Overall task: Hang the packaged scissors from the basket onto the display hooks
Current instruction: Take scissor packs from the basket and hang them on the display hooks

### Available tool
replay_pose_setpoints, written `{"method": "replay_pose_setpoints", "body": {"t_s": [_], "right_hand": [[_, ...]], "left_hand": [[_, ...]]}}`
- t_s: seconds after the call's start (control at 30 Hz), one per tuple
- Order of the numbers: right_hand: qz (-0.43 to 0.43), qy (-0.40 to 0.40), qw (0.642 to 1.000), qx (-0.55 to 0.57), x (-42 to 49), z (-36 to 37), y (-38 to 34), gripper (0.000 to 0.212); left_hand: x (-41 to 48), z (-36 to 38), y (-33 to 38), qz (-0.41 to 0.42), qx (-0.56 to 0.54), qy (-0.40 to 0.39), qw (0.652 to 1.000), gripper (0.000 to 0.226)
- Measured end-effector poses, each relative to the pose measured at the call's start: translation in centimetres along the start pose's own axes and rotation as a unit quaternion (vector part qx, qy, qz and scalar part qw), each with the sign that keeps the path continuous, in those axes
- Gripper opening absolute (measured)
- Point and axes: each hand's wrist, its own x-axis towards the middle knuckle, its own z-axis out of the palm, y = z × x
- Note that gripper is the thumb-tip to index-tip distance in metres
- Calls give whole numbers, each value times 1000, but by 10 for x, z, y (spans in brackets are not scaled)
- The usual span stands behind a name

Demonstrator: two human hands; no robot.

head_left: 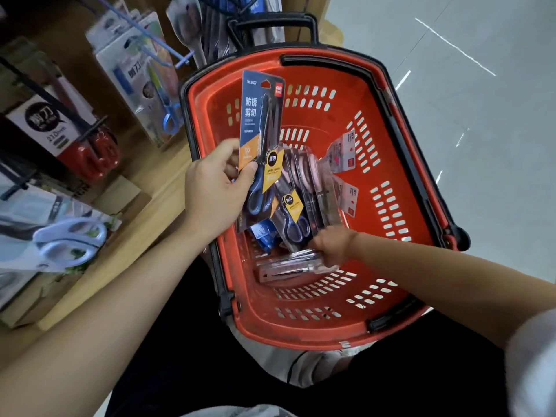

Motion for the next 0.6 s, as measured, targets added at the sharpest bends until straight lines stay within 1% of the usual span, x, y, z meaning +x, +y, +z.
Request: {"method": "replay_pose_setpoints", "body": {"t_s": [0.07, 0.1, 0.13, 0.17, 0.23, 0.27, 0.37, 0.43, 0.53, 0.6], "right_hand": [[-8, 31, 998, 46, -5, -7, 11, 37], [-9, 35, 996, 87, -10, -11, 18, 33], [-16, 44, 988, 148, -18, -17, 24, 23], [-25, 52, 977, 204, -27, -23, 31, 19], [-25, 68, 943, 324, -46, -34, 45, 21], [-23, 75, 923, 378, -57, -39, 50, 18], [-33, 95, 855, 509, -85, -44, 56, 29], [-27, 127, 795, 593, -96, -43, 52, 28], [-23, 175, 693, 699, -107, -41, 42, 31], [-5, 215, 634, 743, -115, -42, 33, 28]], "left_hand": [[0, -1, 0, 1, 1, -1, 1000, 21], [1, -1, 1, 3, 1, 0, 1000, 20], [1, -1, 1, 4, -2, 2, 1000, 20], [1, -1, 0, 3, -7, 3, 1000, 20], [1, -1, 1, 0, -12, 5, 1000, 19], [1, -1, 2, -1, -12, 7, 1000, 19], [0, 0, 3, -9, -19, 10, 1000, 19], [-1, 0, 5, -14, -19, 13, 1000, 20], [-1, 0, 8, -19, -8, 26, 999, 20], [-1, 1, 10, -14, 19, 34, 999, 12]]}}
